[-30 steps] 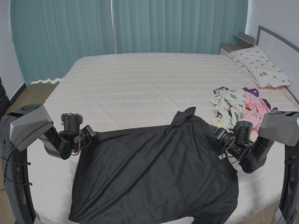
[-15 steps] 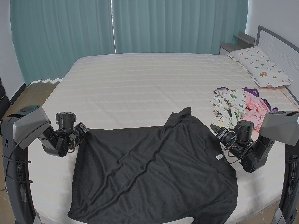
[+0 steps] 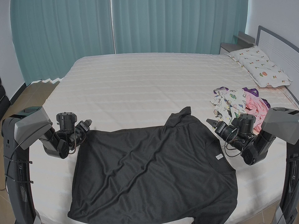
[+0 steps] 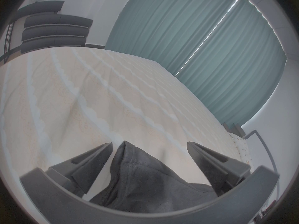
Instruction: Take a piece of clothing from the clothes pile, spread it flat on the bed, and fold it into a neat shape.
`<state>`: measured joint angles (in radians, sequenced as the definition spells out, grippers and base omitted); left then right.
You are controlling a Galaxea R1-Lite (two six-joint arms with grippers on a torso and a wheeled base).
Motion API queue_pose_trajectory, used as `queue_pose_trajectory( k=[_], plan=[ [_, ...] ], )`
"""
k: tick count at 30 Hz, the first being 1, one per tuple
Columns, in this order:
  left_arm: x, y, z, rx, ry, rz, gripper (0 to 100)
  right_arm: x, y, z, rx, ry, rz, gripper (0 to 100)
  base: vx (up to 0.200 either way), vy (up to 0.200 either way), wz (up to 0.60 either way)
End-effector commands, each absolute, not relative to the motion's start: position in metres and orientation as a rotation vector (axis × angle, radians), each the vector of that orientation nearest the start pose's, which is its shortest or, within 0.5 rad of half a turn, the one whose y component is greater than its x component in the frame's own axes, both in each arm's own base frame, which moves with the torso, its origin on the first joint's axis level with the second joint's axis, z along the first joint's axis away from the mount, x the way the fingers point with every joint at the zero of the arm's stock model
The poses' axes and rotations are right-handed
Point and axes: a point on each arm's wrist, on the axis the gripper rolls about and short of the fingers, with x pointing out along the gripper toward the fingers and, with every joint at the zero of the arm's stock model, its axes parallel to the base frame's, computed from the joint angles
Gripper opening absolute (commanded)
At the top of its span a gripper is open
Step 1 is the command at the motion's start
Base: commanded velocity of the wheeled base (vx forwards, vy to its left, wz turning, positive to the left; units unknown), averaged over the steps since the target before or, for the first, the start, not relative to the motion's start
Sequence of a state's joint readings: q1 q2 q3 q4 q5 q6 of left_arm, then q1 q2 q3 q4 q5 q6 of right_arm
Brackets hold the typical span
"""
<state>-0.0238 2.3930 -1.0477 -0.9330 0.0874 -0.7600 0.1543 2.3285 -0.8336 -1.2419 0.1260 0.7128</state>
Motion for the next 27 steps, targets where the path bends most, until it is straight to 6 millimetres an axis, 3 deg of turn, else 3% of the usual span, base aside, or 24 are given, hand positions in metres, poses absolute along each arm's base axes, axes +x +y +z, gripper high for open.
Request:
queue_pose_trajectory(
  k=[1,8,16,23,24,27],
  plan=[
    [0.418,-0.008,0.027,-0.785,0.360,0.172,100,0.424,0.058,0.033,0.647,0.403,0.218,100,0.000,0.000,0.00],
    [0.416,-0.008,0.022,-0.786,0.381,0.171,100,0.458,0.062,0.013,0.450,0.409,0.240,100,0.000,0.000,0.00],
    [0.416,-0.008,0.021,-0.786,0.384,0.172,100,0.483,0.076,-0.016,0.408,0.471,0.240,100,0.000,0.000,0.00],
    [0.416,-0.008,0.021,-0.784,0.387,0.173,100,0.491,0.085,-0.014,0.412,0.440,0.245,100,0.000,0.000,0.00],
    [0.416,-0.008,0.021,-0.785,0.386,0.173,100,0.492,0.085,-0.017,0.412,0.442,0.241,0,0.000,0.000,0.00],
    [0.416,-0.006,0.017,-0.785,0.393,0.179,100,0.495,0.085,-0.021,0.410,0.426,0.212,0,0.000,0.000,0.00]
  ],
)
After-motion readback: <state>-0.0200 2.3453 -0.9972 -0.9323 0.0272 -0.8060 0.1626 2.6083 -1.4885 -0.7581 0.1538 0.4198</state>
